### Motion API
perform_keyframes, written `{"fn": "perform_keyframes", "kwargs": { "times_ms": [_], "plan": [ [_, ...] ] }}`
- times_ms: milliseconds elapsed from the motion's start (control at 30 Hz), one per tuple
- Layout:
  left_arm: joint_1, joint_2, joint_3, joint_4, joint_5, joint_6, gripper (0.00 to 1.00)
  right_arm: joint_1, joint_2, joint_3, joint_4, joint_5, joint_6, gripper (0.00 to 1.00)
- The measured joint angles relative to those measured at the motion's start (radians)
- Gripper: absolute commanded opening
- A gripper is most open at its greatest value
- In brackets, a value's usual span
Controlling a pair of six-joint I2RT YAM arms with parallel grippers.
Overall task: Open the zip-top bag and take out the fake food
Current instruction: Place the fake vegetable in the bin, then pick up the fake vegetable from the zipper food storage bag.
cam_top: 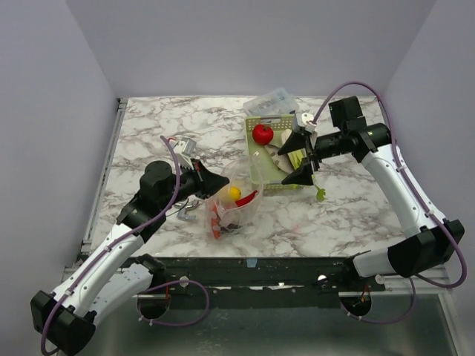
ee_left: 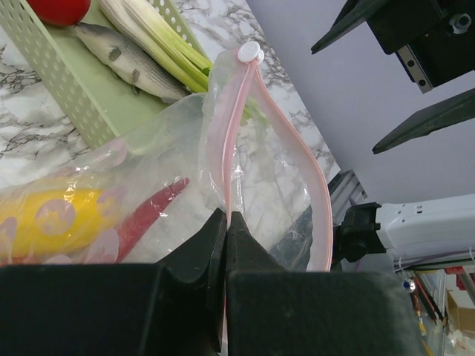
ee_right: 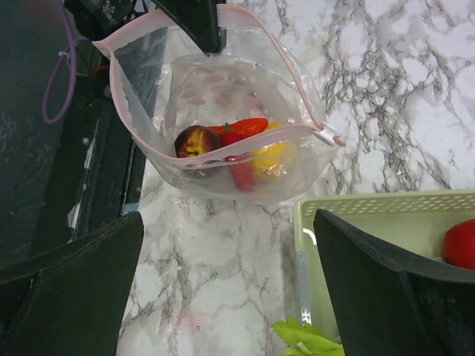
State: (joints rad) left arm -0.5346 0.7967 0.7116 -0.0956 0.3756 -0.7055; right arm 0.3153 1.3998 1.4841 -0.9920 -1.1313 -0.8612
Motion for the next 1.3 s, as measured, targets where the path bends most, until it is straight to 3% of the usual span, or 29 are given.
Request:
{"fn": "perform_keyframes", "kwargs": {
  "times_ms": [900, 1300],
  "plan": [
    [-0.046, 0.047, -0.039, 0.053, -0.001, -0.048, 0.00, 0.243, 0.052, 0.038, -0.082, 0.091, -0.112, 1.00],
    [-0.097, 0.101, -0.018, 0.065, -0.017, -0.053, 0.00, 0.269, 0.044, 0.007, -0.079, 0.108, -0.109, 1.00]
  ]
}}
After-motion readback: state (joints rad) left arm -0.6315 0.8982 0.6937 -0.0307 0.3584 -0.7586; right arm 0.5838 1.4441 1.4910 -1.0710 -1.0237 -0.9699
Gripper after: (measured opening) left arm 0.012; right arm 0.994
